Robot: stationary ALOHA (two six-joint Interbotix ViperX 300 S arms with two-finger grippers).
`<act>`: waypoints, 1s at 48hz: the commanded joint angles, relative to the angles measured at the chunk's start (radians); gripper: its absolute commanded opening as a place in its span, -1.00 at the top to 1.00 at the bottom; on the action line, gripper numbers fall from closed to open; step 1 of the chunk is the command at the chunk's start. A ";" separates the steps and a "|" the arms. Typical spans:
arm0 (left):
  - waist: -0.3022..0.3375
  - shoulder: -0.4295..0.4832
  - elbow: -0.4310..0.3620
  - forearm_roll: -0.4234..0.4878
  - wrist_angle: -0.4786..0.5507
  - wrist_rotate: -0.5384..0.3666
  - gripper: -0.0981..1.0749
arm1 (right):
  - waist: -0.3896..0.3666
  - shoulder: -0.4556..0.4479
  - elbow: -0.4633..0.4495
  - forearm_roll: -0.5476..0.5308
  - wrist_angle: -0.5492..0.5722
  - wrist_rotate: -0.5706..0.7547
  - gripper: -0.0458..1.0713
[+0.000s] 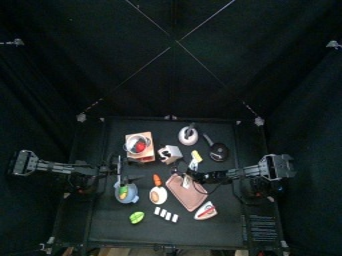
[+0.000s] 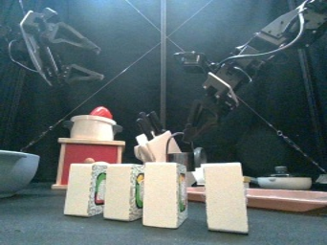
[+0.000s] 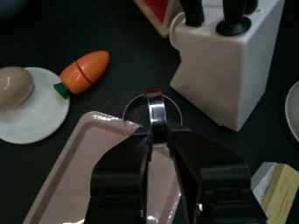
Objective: Place cookie cutter on plate
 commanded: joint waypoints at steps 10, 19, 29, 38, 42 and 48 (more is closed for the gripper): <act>-0.002 0.002 -0.015 0.005 -0.005 0.000 -0.91 | 0.063 -0.072 0.015 0.028 0.012 -0.002 -0.14; -0.005 0.002 -0.014 0.002 -0.005 -0.002 -0.91 | 0.086 -0.080 0.061 0.055 0.008 0.008 -0.15; -0.005 0.002 -0.012 0.002 -0.005 -0.003 -0.91 | 0.089 -0.066 0.072 0.066 0.006 -0.002 -0.16; -0.005 0.002 -0.012 0.000 -0.005 -0.003 -0.91 | 0.089 -0.058 0.071 0.066 0.005 -0.002 -0.17; -0.006 0.002 -0.012 0.000 -0.005 -0.003 -0.91 | 0.089 -0.057 0.069 0.067 0.002 0.000 -0.18; -0.006 0.002 -0.012 0.000 -0.005 -0.003 -0.91 | 0.089 -0.052 0.069 0.067 -0.009 0.002 -0.23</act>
